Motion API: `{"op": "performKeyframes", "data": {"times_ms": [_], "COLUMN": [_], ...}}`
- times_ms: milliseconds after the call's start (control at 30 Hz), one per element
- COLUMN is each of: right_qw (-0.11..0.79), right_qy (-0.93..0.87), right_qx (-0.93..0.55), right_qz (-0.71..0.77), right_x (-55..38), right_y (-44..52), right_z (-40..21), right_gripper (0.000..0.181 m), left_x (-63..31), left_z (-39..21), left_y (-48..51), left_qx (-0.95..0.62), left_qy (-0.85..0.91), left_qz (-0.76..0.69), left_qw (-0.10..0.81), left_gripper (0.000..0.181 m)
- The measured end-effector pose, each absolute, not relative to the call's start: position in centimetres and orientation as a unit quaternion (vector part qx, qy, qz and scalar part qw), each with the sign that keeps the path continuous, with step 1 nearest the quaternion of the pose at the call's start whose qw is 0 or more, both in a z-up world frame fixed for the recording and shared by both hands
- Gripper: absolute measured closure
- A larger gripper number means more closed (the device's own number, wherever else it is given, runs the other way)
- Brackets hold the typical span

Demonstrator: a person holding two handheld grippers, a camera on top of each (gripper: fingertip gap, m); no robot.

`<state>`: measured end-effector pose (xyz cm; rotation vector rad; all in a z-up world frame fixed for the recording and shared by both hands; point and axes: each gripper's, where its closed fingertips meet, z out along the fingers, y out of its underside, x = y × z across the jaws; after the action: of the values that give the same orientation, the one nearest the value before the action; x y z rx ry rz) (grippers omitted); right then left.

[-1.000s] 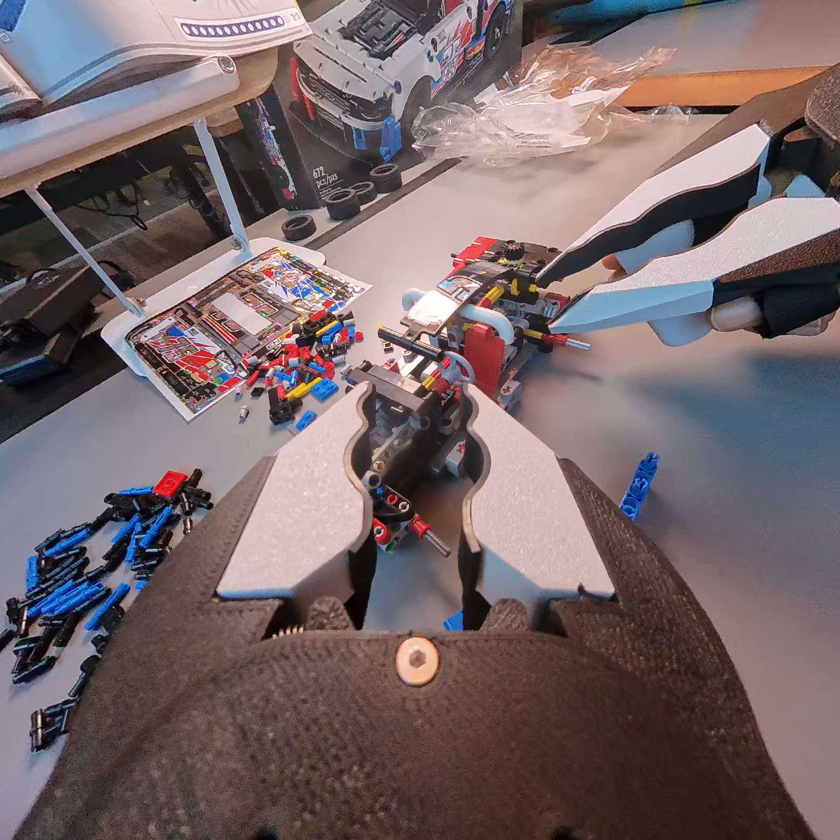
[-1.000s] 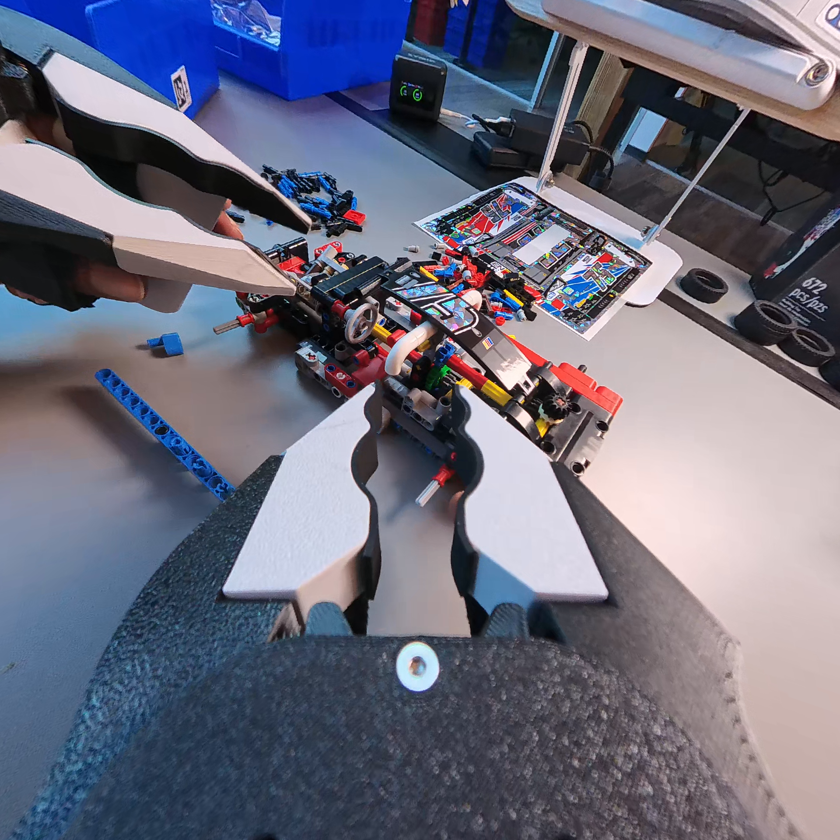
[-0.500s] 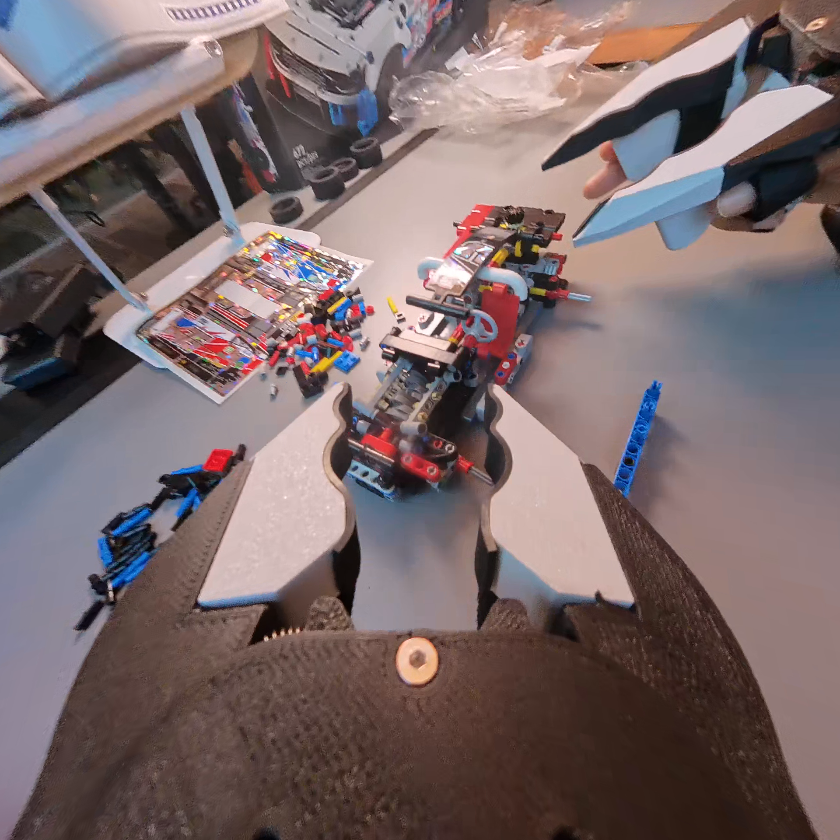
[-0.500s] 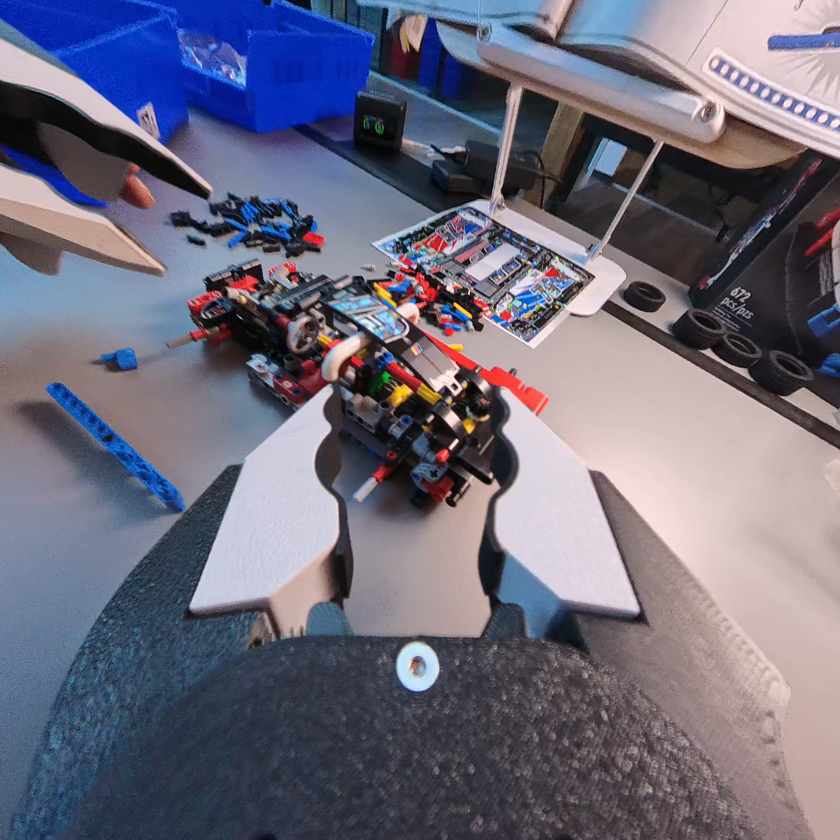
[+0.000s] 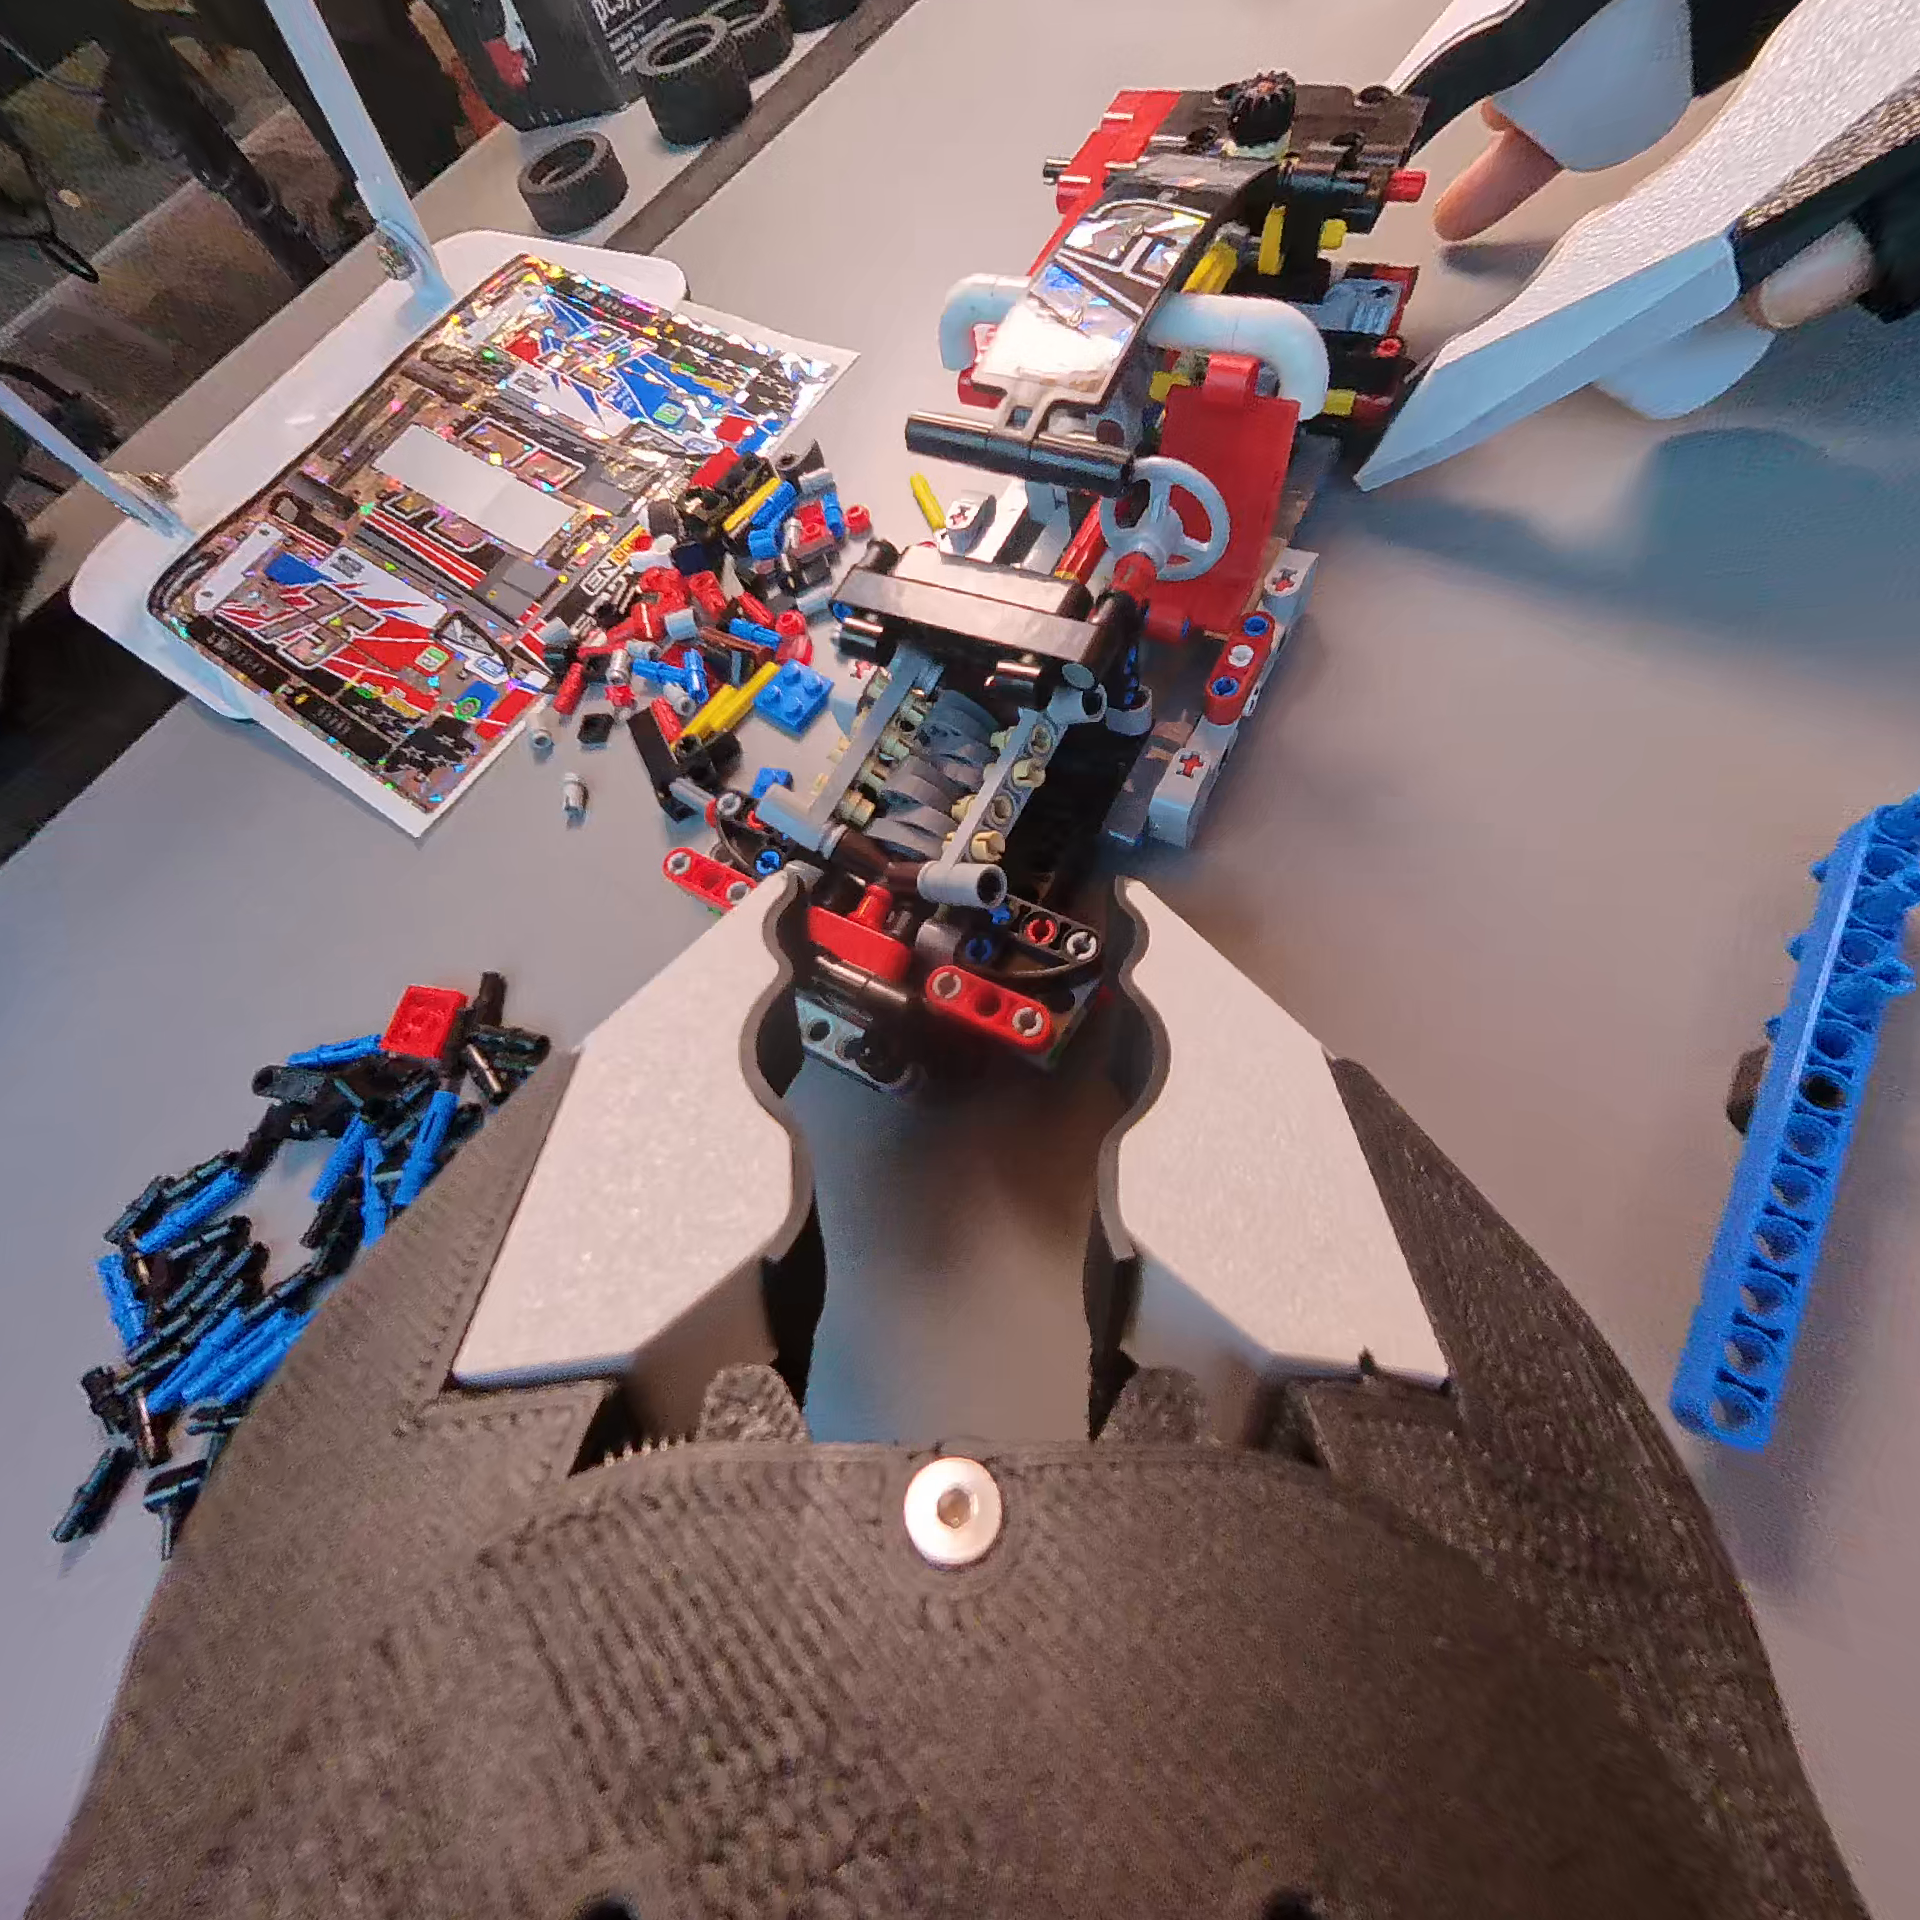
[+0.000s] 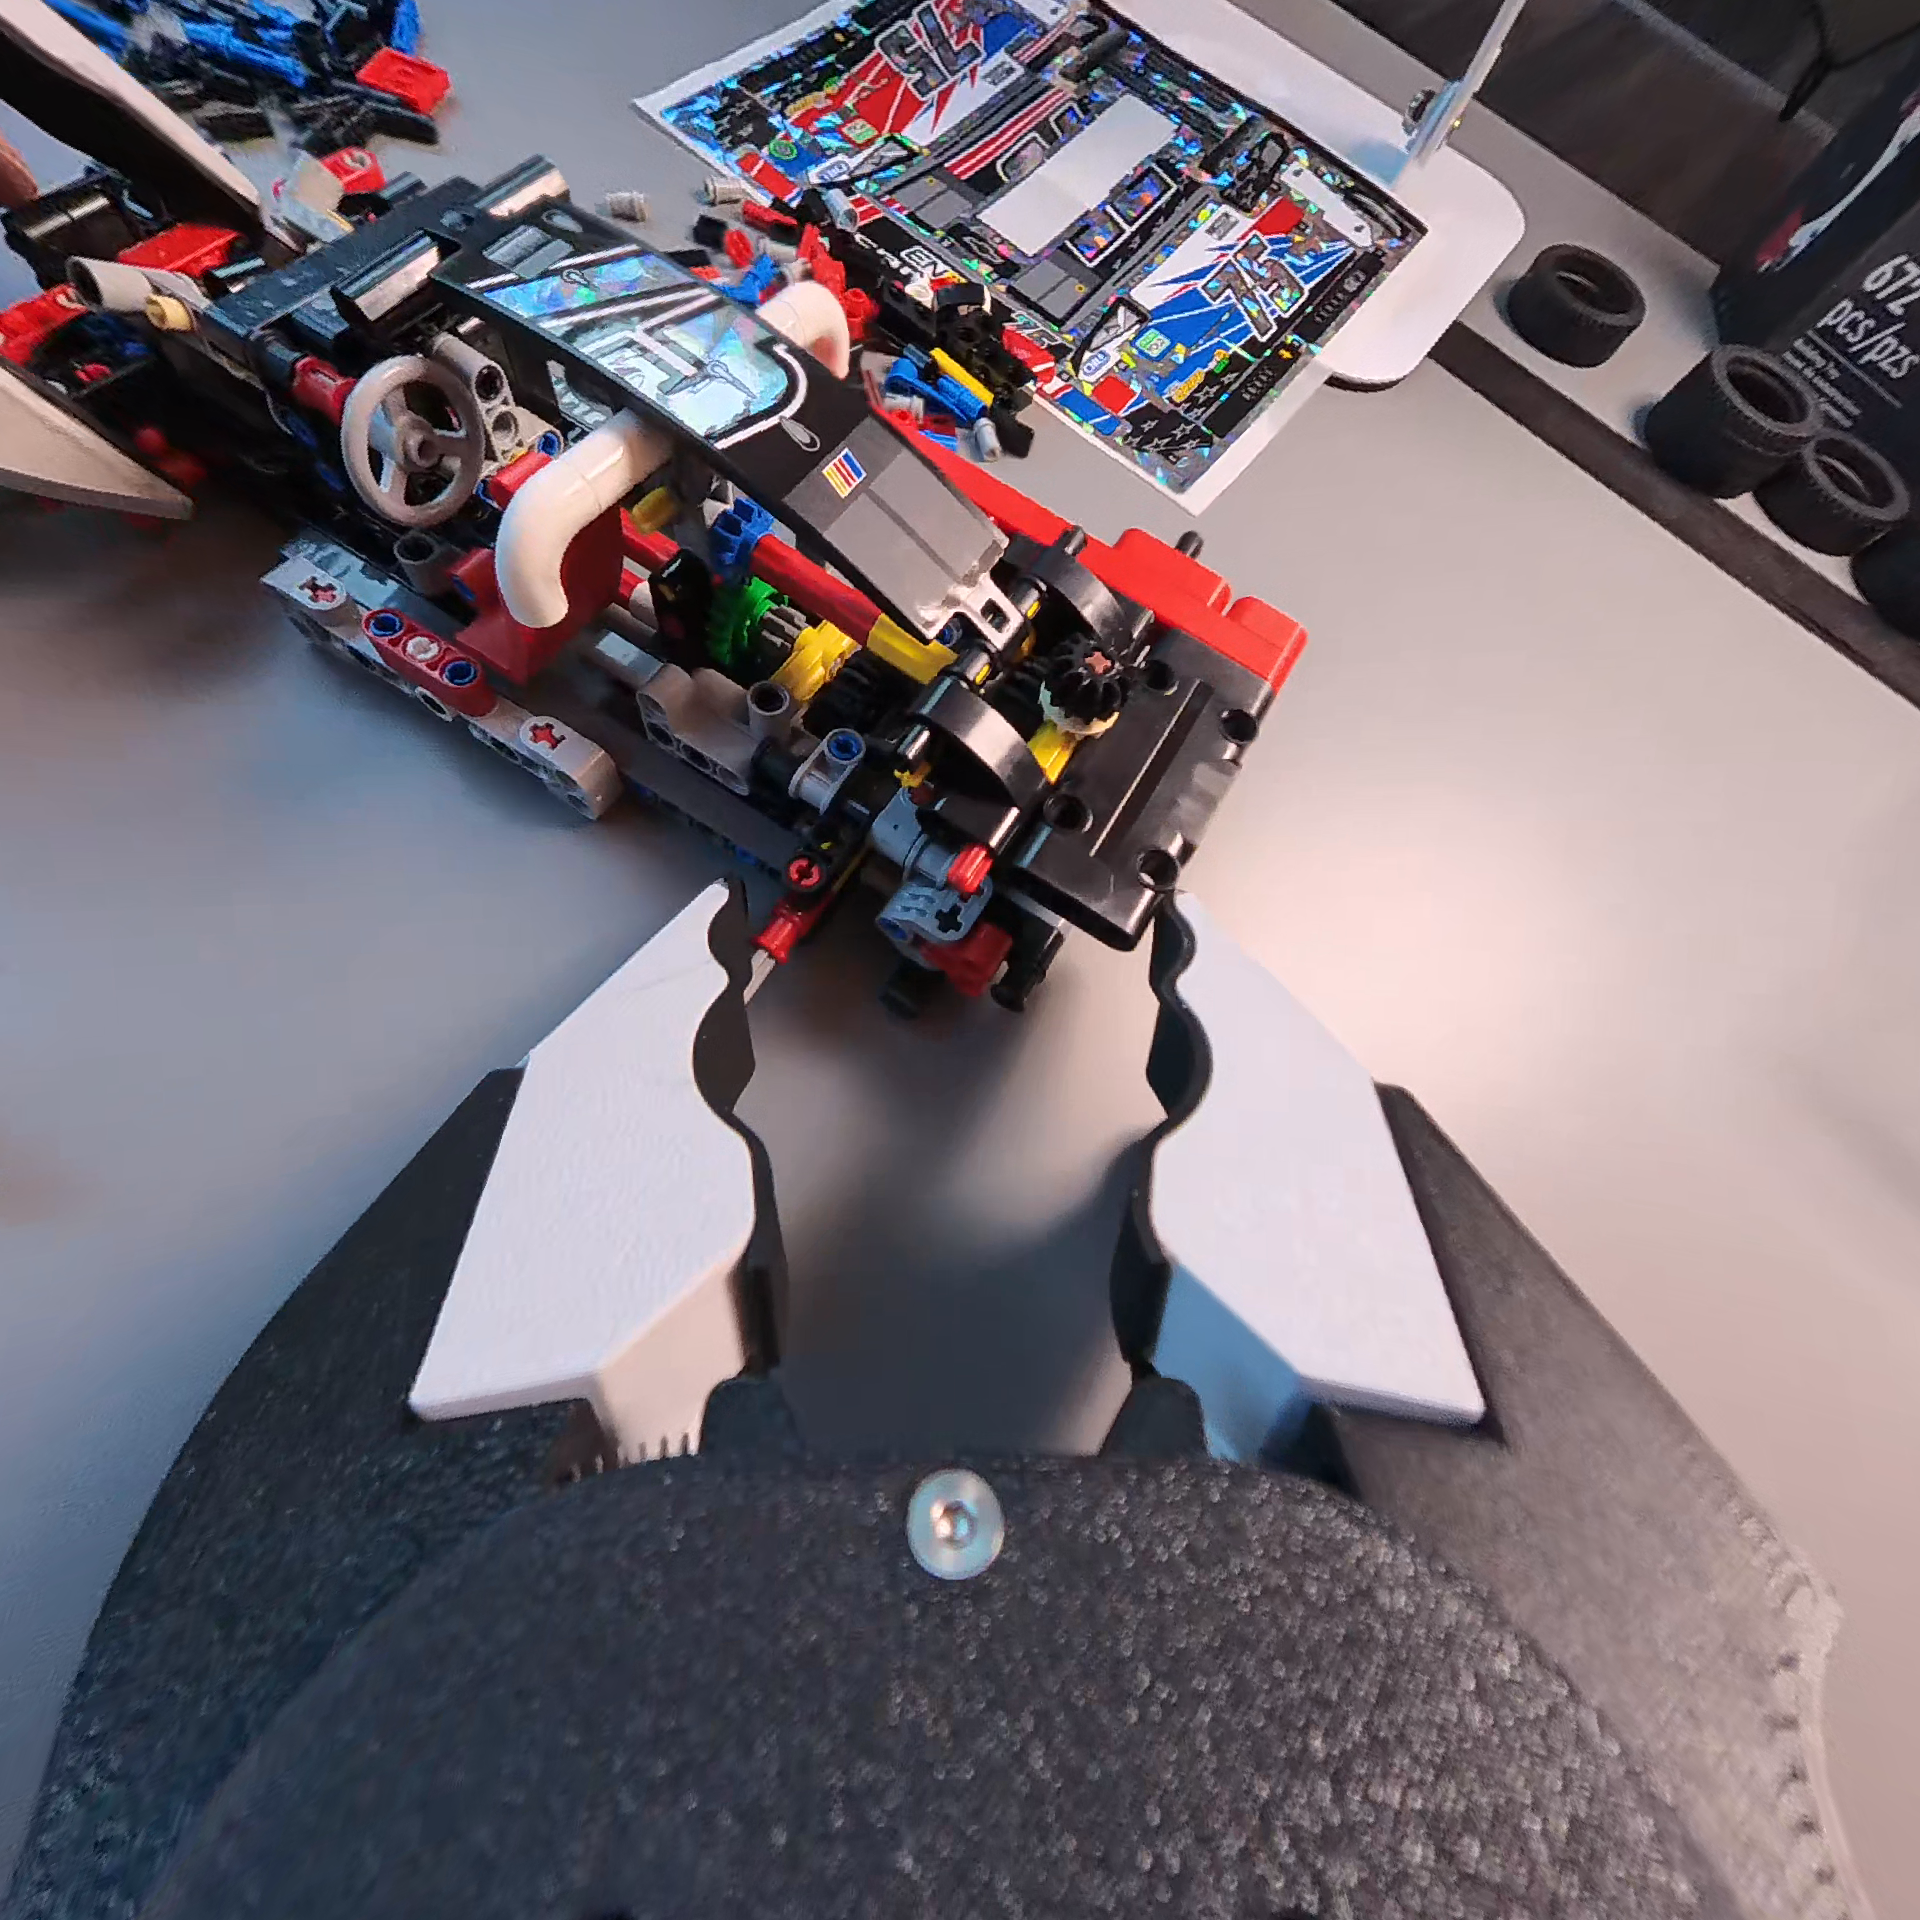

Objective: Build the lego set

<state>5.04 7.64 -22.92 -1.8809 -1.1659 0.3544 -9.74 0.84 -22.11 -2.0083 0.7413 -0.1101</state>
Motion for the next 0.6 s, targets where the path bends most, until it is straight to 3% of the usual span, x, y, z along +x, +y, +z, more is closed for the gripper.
{"op": "performKeyframes", "data": {"times_ms": [200, 433, 600], "right_qw": [0.468, 0.556, 0.493], "right_qy": [-0.453, -0.358, -0.37], "right_qx": [-0.747, -0.727, -0.727], "right_qz": [0.135, 0.186, 0.302], "right_x": [5.6, 7.6, 7.7], "right_y": [7.9, 8.5, 4.1], "right_z": [-21.8, -16.5, -13.2], "right_gripper": [0.109, 0.11, 0.111], "left_x": [-10.8, -14.8, -16.1], "left_z": [-20.5, -12.6, -10.5], "left_y": [1.6, 0.1, -3.6], "left_qx": [-0.808, -0.737, -0.756], "left_qy": [0.281, 0.124, 0.076], "left_qz": [-0.012, -0.072, -0.083], "left_qw": [0.518, 0.661, 0.645], "left_gripper": [0.124, 0.123, 0.124]}}
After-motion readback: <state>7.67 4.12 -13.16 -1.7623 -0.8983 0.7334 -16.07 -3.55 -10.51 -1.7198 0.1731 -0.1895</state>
